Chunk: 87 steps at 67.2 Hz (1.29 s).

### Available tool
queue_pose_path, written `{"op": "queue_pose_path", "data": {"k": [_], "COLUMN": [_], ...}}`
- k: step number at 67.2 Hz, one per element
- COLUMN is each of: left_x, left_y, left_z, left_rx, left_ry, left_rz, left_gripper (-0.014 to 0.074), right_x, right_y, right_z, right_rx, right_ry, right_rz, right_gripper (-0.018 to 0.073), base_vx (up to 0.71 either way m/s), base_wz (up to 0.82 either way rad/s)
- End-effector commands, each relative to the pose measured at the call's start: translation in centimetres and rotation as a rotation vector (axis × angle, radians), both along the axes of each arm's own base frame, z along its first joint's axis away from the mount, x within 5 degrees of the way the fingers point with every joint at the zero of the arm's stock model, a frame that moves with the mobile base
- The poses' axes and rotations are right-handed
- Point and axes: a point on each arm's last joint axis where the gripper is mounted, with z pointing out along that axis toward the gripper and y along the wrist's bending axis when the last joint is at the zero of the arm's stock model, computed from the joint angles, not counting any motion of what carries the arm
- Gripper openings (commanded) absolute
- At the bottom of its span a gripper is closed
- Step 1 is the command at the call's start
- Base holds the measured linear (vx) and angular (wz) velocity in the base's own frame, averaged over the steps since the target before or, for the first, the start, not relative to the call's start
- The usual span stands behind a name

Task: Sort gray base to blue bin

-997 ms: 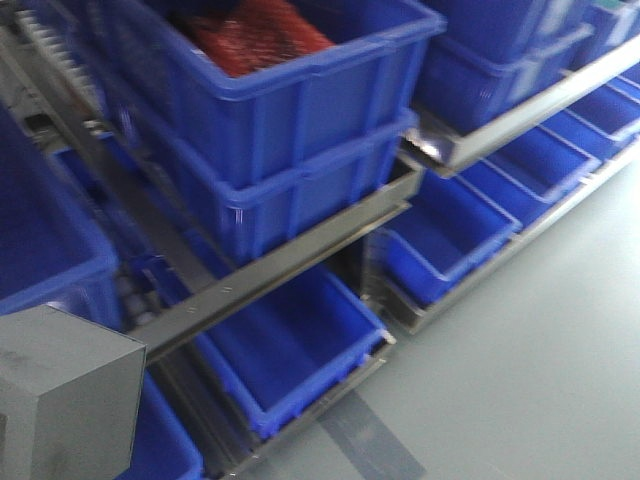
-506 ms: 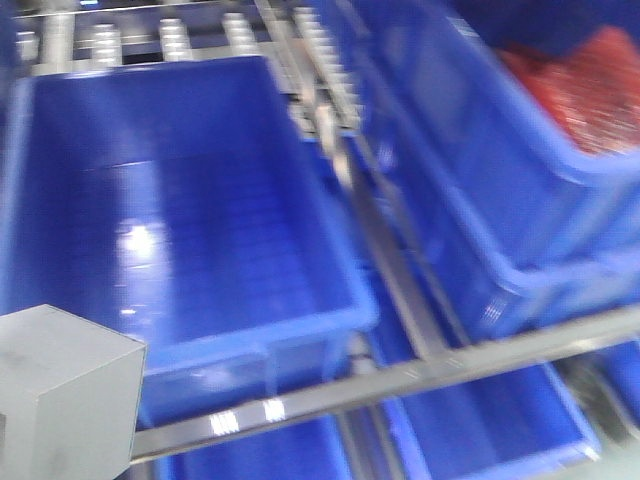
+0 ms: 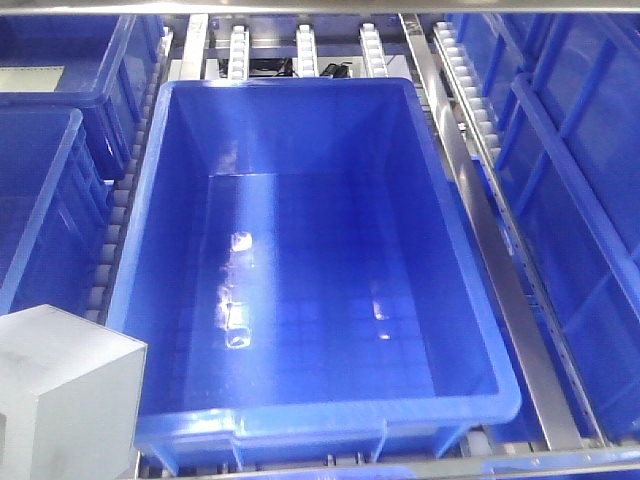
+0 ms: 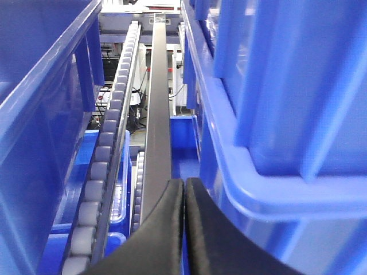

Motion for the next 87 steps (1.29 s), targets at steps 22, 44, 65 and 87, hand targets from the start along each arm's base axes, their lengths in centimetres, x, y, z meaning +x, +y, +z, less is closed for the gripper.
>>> {"op": "queue_pose_path", "data": {"k": [22,44,65,87], "left_x": [-0.20,-0.20,-0.20,-0.20], "left_y": [-0.09,-0.09,-0.09,-0.09], "left_z": [1.93,1.93,1.93,1.93], "left_rx": [-0.077,-0.077,-0.077,-0.077], "left_ry": [-0.108,-0.108,-0.108,-0.108], "left_rz": [-0.022,-0.022,-0.022,-0.022], "left_gripper": [-0.0007,-0.0007,-0.0007,-0.0007], "right_x": [0.04,0.04,0.04,0.03], "right_y": [-0.01,-0.01,-0.01,-0.02], "right_z": [0.60,0.61,0.61,0.59], "right_rx": [-0.018,-0.018,-0.018,-0.018], "right_ry": [-0.082,-0.083,-0.083,-0.081], "right_rz": [-0.003,-0.003,-0.003,-0.003], "right_gripper": [-0.0005,-0.0005,-0.0005,-0.0005], "base_vx": [0.09,0.08,0.05,0.01], "base_wz": [0.04,-0.02,0.00,0.00]}}
